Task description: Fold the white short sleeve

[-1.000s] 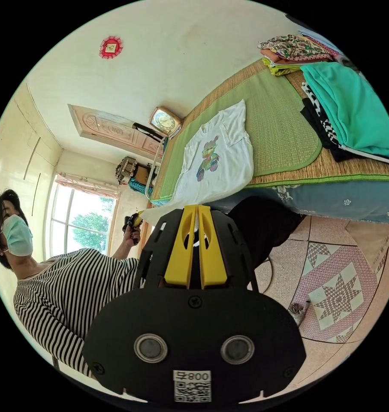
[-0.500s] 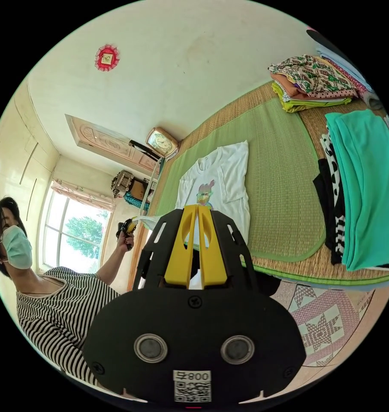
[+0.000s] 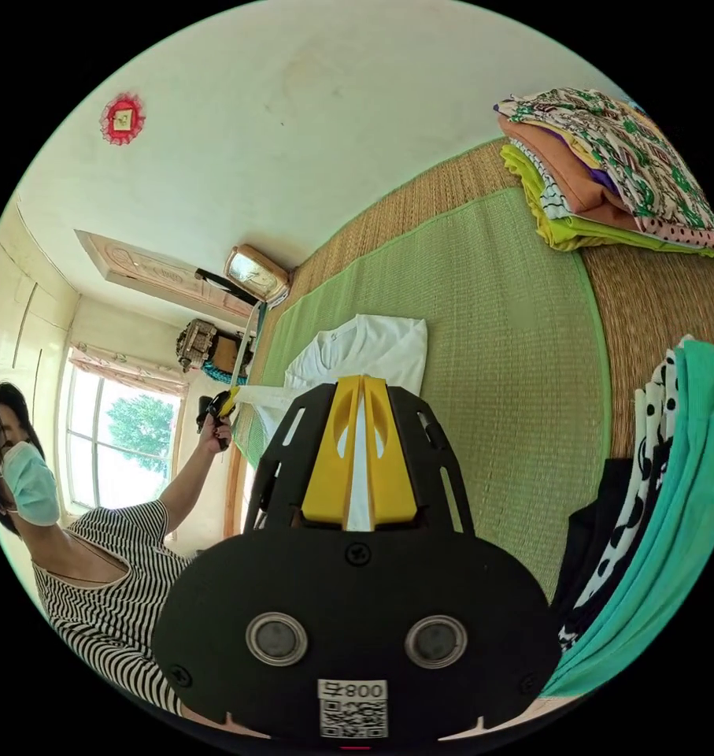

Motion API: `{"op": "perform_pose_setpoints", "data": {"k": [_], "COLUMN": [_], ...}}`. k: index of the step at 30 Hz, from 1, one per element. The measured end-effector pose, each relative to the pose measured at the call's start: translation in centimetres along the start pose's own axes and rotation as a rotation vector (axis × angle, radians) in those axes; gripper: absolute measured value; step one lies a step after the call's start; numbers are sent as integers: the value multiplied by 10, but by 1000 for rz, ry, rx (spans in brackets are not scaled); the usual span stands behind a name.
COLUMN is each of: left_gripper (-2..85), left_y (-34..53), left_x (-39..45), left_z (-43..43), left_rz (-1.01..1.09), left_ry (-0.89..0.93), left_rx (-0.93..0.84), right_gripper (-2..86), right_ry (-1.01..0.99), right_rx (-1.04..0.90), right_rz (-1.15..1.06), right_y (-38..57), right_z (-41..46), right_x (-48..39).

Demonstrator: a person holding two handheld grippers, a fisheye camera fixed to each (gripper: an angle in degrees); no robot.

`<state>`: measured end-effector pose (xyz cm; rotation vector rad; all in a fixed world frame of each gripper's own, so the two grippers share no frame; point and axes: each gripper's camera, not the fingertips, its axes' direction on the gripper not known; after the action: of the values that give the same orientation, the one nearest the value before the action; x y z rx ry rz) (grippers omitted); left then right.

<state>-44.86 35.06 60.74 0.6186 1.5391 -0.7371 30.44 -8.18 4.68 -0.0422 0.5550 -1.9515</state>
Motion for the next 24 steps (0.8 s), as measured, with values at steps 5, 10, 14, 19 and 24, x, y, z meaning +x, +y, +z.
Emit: {"op": "perform_pose_setpoints", "data": {"k": [5,10,14,19,24], "left_gripper": [7,7,7,7,8], "left_y": [-76,-130,-167,-206,-237], "left_x": [-14,-27,-36,-28,-19], "left_z": [32,59,78,96,112], "left_rz": [-51,-97,-143,-114,-98], "left_ry": [-23,-45,-40,-18,-13], "left_rx": [0,-12,-3,16,25], "right_gripper": [4,5,6,6,5], "right_ry": [12,32,16,-19,-16], "right_rx": [-37,-97,-108,-94,-77], "right_rz": [9,39,81,70,58], "right_y": [-60,-106,-134,-158,-177], "right_z": [34,70,89,97,107], "right_x": [17,37,56,59,56]}}
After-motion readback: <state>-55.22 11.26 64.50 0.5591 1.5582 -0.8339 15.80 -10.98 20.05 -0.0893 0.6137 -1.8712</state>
